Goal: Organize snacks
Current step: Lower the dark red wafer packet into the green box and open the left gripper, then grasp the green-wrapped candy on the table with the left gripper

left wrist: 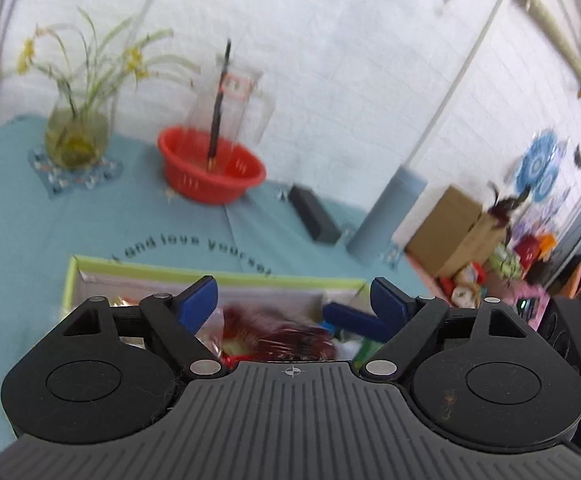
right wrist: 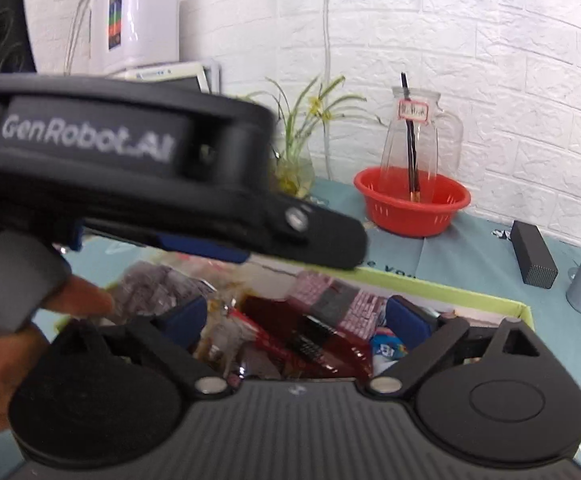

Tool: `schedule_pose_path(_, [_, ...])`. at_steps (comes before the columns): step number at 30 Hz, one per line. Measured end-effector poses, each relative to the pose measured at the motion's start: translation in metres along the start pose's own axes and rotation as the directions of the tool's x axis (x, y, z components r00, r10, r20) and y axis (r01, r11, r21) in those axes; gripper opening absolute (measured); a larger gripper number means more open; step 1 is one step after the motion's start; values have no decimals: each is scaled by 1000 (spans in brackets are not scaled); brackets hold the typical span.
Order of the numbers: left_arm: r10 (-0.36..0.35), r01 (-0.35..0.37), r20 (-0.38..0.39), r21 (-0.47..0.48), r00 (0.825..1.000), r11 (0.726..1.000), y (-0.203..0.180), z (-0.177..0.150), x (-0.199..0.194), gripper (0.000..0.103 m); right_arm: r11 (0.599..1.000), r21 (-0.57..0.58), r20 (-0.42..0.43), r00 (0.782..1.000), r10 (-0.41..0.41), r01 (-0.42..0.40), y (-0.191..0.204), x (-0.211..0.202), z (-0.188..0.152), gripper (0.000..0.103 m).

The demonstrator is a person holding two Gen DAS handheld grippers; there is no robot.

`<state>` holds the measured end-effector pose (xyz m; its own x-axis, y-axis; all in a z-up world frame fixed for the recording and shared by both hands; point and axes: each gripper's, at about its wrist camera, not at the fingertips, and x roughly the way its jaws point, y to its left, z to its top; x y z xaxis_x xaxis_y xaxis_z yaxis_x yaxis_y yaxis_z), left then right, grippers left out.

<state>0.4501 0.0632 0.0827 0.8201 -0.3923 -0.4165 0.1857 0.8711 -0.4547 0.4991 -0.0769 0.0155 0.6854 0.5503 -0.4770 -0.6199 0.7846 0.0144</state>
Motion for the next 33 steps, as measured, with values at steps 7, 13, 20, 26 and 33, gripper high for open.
schedule_pose_path(7, [-27,27,188,-2,982,1000,-5,18,-71,80,993,-80,139,988,-74,86,19,-59,14,102])
schedule_pose_path(13, [-63,58,130,46,989,997,-20,3,-84,80,994,-92,93,994,-50,59,35,-93,-13,102])
schedule_pose_path(20, [12,8,-111,177,994,984,-25,-69,-84,79,995,-92,-92,995,26,-35,73,-98,-82,102])
schedule_pose_path(26, [17,0,-315,52,949,999,6,-106,-33,65,995,-33,-185,979,82,-90,81,-68,-103,102])
schedule_pose_path(33, [-129,96,-418,-99,899,990,31,-124,-6,42,992,-44,-232,967,107,-120,90,-53,-109,102])
